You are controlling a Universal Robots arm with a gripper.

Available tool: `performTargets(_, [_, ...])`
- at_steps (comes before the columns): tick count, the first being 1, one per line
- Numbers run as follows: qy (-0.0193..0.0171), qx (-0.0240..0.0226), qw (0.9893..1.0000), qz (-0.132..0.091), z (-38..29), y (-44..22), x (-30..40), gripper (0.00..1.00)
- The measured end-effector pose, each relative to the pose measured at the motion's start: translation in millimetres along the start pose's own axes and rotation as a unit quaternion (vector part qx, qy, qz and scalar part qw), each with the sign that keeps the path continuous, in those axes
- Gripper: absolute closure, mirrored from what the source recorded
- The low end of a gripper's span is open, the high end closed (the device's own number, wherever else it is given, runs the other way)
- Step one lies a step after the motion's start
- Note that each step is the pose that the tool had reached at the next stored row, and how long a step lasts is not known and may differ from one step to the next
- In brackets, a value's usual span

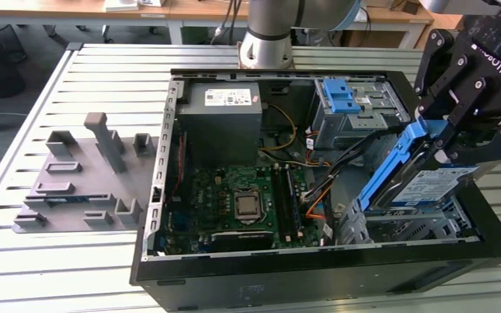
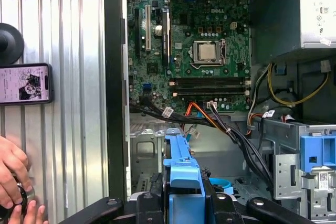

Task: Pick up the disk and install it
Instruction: 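Insert the disk into the insertion slot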

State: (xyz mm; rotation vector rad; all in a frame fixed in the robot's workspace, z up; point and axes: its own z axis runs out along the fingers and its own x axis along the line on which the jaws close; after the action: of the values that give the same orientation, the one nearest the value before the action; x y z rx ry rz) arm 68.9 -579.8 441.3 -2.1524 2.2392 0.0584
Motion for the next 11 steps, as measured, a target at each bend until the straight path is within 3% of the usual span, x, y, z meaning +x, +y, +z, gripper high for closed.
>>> performTargets(11, [0.0, 0.0, 1.0, 0.0, 5.0, -1.0, -3.2, 0.64])
